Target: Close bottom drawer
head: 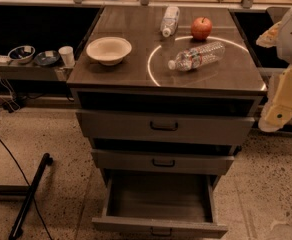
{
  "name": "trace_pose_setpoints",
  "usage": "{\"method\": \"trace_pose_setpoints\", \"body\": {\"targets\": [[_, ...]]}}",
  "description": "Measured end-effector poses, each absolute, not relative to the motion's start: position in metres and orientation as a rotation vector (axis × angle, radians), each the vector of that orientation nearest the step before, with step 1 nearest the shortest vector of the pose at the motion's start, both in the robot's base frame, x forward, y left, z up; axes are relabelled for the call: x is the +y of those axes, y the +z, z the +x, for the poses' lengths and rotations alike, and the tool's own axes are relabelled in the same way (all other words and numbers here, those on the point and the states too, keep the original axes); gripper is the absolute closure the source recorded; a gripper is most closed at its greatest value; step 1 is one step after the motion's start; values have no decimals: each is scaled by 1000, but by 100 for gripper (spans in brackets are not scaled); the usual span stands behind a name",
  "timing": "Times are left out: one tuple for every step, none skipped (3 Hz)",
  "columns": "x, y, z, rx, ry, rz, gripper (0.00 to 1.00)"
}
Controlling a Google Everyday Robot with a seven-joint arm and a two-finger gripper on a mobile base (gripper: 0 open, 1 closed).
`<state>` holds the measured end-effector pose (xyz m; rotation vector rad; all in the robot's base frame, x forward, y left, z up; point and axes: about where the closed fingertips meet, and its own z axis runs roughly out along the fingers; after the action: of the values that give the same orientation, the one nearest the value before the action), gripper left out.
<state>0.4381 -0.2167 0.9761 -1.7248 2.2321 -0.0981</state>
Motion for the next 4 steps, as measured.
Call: {"method": "trace_pose_setpoints", "body": {"targets": [[-217,976,438,2232,-98,-1725,0],[-224,946,441,2239,-67,-1683,0],[-241,826,422,2245,140,-1610,0],[-252,793,425,2124,146,-1604,0]]}}
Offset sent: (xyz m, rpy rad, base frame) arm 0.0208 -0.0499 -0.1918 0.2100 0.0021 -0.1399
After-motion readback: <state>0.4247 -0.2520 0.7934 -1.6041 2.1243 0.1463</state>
